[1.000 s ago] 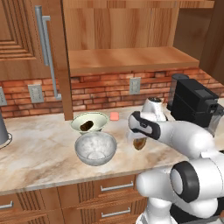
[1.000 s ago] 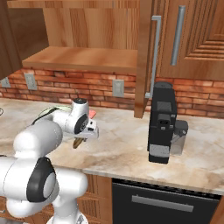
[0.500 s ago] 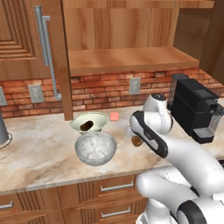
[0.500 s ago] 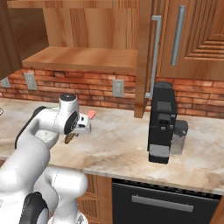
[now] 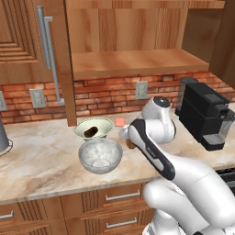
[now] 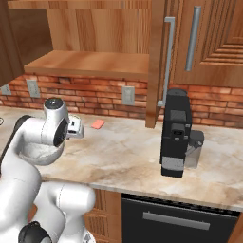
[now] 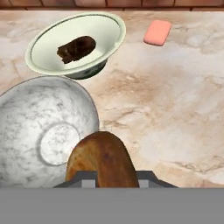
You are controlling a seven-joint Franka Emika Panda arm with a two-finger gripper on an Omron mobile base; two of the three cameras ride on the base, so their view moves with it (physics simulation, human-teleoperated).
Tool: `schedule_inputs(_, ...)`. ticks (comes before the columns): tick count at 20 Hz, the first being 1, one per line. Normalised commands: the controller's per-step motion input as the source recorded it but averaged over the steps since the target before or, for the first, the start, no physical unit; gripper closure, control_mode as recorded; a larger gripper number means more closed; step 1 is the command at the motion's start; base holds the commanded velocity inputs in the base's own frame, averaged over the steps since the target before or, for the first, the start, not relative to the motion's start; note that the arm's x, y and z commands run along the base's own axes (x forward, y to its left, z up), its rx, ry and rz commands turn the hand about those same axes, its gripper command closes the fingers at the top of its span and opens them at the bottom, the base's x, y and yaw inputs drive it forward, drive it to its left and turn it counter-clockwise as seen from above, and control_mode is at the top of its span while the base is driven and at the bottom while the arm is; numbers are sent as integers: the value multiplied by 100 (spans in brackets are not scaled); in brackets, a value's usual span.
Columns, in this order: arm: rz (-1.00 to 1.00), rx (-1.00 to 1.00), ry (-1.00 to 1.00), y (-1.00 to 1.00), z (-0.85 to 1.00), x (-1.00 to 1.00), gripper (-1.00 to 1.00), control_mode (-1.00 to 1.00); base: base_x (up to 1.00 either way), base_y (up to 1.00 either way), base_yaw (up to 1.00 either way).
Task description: Pick both bowls and place them on the counter. Then place the bread in one bowl and place the sweet potato in the other bowl.
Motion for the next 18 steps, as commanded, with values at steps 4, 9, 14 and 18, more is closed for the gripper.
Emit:
schedule_inputs(4, 0, 3, -10, 69, 31, 0, 100, -100, 0, 0, 0)
schedule_inputs(9, 0, 0, -1, 67, 20, 0, 100, -100, 0, 0, 0)
schedule_inputs(14, 0, -3, 0, 52, -25, 7, 100, -100, 0, 0, 0)
schedule_inputs(18, 0, -7, 0, 19, -25, 9, 100, -100, 0, 0, 0)
